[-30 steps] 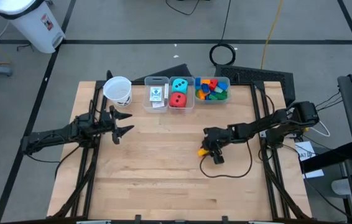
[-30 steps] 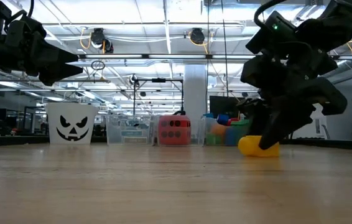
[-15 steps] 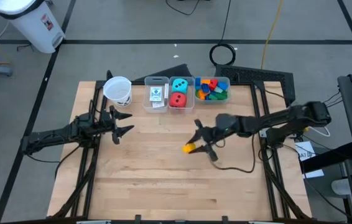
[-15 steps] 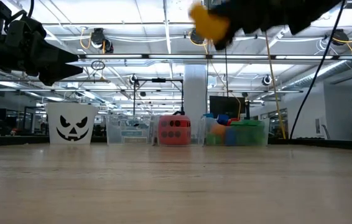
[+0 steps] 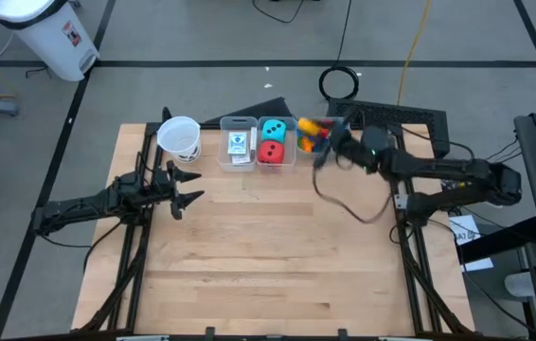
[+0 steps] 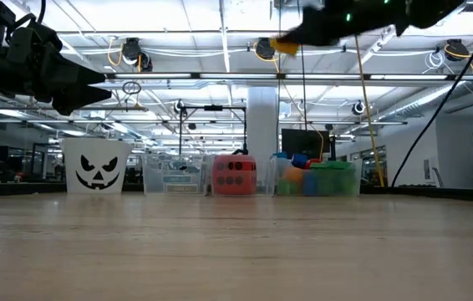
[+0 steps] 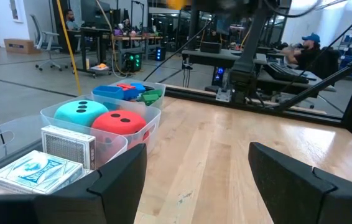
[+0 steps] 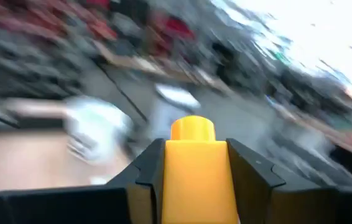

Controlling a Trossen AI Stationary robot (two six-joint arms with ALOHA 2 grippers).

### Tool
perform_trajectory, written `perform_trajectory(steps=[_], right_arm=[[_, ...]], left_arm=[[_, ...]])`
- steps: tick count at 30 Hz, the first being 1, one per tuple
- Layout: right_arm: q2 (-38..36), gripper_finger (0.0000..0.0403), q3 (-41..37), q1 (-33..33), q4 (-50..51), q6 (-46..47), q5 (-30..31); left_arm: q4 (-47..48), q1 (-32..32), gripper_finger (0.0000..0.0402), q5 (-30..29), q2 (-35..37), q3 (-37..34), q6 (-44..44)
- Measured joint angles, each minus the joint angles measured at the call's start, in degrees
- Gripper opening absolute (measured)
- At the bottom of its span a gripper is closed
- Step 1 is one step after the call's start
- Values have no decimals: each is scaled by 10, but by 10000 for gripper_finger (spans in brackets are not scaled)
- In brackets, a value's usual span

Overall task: Pick & Place Toys
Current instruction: Put the yellow game piece into the right transparent bin, then return to Home Position

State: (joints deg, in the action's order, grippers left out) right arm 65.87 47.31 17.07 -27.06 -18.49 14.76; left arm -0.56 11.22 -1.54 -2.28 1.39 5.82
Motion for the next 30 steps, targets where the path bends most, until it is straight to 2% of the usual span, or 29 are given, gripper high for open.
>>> perform_trajectory(steps=[3, 6, 9, 12, 16, 20, 24, 30], right_arm=[[9, 126, 0, 77, 63, 38, 31], [27, 132, -5, 151, 138, 118, 31], [50, 125, -35, 208, 160, 177, 32], [64, 118, -78, 236, 156, 218, 30], [71, 118, -134, 243, 119, 237, 14], [74, 140, -174, 240, 78, 240, 11], [68, 183, -178, 235, 76, 222, 11], [26, 271, -143, 207, 89, 210, 15]], left_arm=[[0, 0, 287, 0, 0, 0, 0], [0, 0, 287, 0, 0, 0, 0], [0, 0, 287, 0, 0, 0, 0], [0, 0, 287, 0, 0, 0, 0], [0, 0, 287, 0, 0, 0, 0], [0, 0, 287, 0, 0, 0, 0], [0, 0, 287, 0, 0, 0, 0], [0, 0, 287, 0, 0, 0, 0]])
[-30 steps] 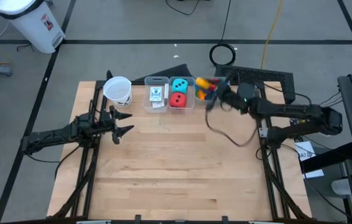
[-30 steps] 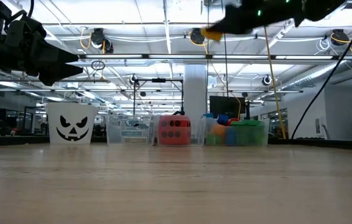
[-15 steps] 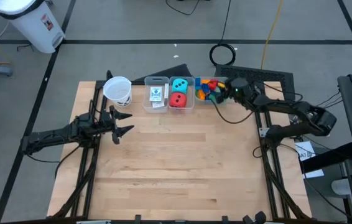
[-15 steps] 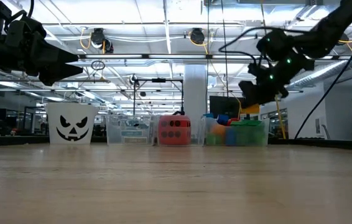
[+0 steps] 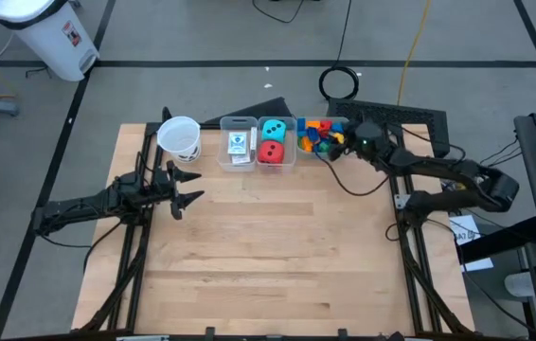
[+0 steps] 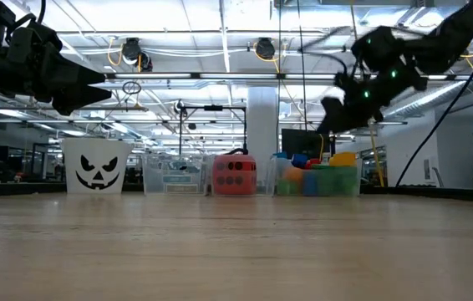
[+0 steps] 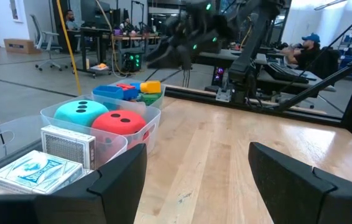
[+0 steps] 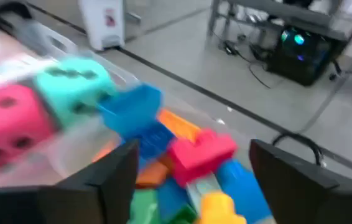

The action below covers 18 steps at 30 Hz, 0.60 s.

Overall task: Pick & Place Toys
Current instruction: Return to Home Position

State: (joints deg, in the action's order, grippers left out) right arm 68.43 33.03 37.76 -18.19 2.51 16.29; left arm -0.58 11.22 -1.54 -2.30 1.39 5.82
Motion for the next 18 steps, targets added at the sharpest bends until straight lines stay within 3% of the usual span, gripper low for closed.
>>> perform_trajectory(steps=[8, 12, 18], right_arm=[[-126, 343, 163, -134, 302, -16, -1], [-189, 349, 252, -221, 459, -15, -1], [-306, 346, 298, -332, 556, 84, -3]], left_arm=[[0, 0, 287, 0, 0, 0, 0], [0, 0, 287, 0, 0, 0, 0], [0, 0, 287, 0, 0, 0, 0]])
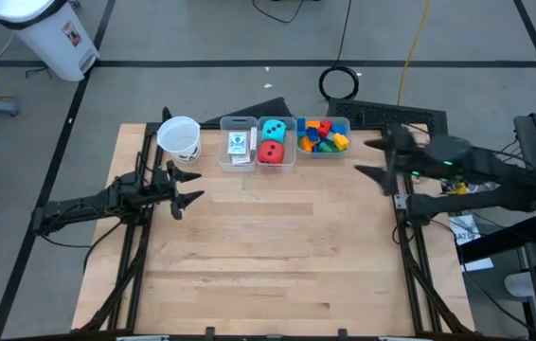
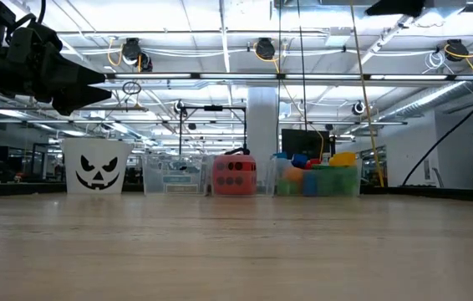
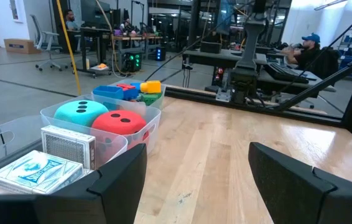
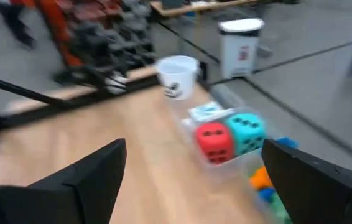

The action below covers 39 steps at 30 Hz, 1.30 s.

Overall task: Pick & Place Toys
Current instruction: Return to Home Position

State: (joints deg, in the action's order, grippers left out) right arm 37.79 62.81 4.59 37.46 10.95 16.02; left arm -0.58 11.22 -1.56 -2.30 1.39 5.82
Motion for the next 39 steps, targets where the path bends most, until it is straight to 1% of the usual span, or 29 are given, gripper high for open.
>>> perform_trajectory(steps=[3, 7, 9, 12, 16, 18, 20, 24, 27, 30, 32, 34, 39], right_arm=[[-61, 348, 0, -39, 34, 49, -2], [-126, 349, -2, -63, 72, 48, 1], [-154, 349, -13, -66, 82, 67, 2], [-190, 350, -50, -66, 70, 85, 9], [-228, 350, -131, -66, 26, 67, 63], [-244, 350, -184, -66, -17, 64, 100], [-255, 350, -241, -66, -66, 64, 123], [-259, 350, -355, -66, -186, 63, 124], [-255, 350, -442, -65, -334, 42, 126], [-252, 350, -511, -65, -502, -28, 119], [-253, 350, -540, -65, -587, -70, 110], [-256, 350, -561, -65, -638, -85, 108], [-258, 350, -598, -66, -678, -84, 108]], left_arm=[[0, 0, 287, 0, 0, 0, 0], [0, 0, 287, 0, 0, 0, 0], [0, 0, 287, 0, 0, 0, 0], [0, 0, 287, 0, 0, 0, 0], [0, 0, 287, 0, 0, 0, 0], [0, 0, 287, 0, 0, 0, 0], [0, 0, 287, 0, 0, 0, 0], [0, 0, 287, 0, 0, 0, 0], [0, 0, 287, 0, 0, 0, 0], [0, 0, 287, 0, 0, 0, 0], [0, 0, 287, 0, 0, 0, 0], [0, 0, 287, 0, 0, 0, 0], [0, 0, 287, 0, 0, 0, 0]])
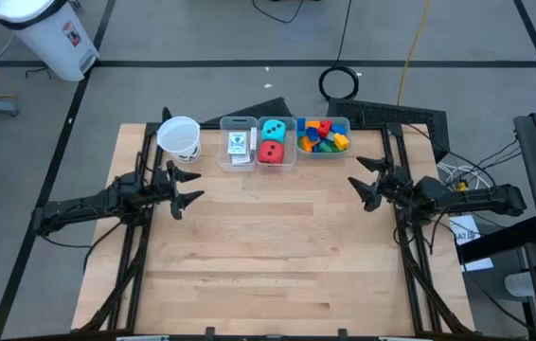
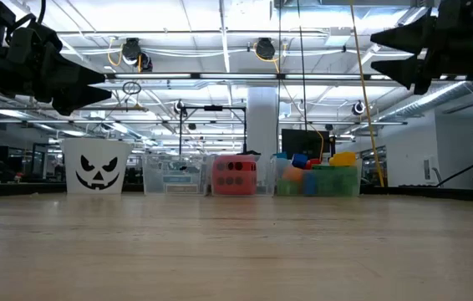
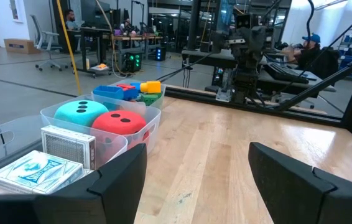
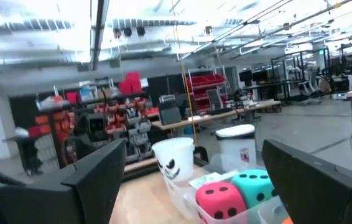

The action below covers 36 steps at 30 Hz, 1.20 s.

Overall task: Pick & Place Toys
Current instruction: Return to Home Position

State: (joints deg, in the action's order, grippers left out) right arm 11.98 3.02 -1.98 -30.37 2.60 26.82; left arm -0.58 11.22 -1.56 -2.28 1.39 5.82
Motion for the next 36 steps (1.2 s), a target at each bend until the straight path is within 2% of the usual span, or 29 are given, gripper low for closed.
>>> perform_trajectory(steps=[6, 10, 14, 28, 36], right_arm=[[3, 350, -20, 0, 13, 42, 0], [3, 350, -20, 0, 114, 36, 0], [2, 350, -20, 0, 193, 70, 1], [-94, 350, -22, -37, 255, -9, -1], [-86, 350, -22, -42, 244, -23, 0]], left_arm=[[0, 0, 287, 0, 0, 0, 0], [0, 0, 287, 0, 0, 0, 0], [0, 0, 287, 0, 0, 0, 0], [0, 0, 287, 0, 0, 0, 0], [0, 0, 287, 0, 0, 0, 0]])
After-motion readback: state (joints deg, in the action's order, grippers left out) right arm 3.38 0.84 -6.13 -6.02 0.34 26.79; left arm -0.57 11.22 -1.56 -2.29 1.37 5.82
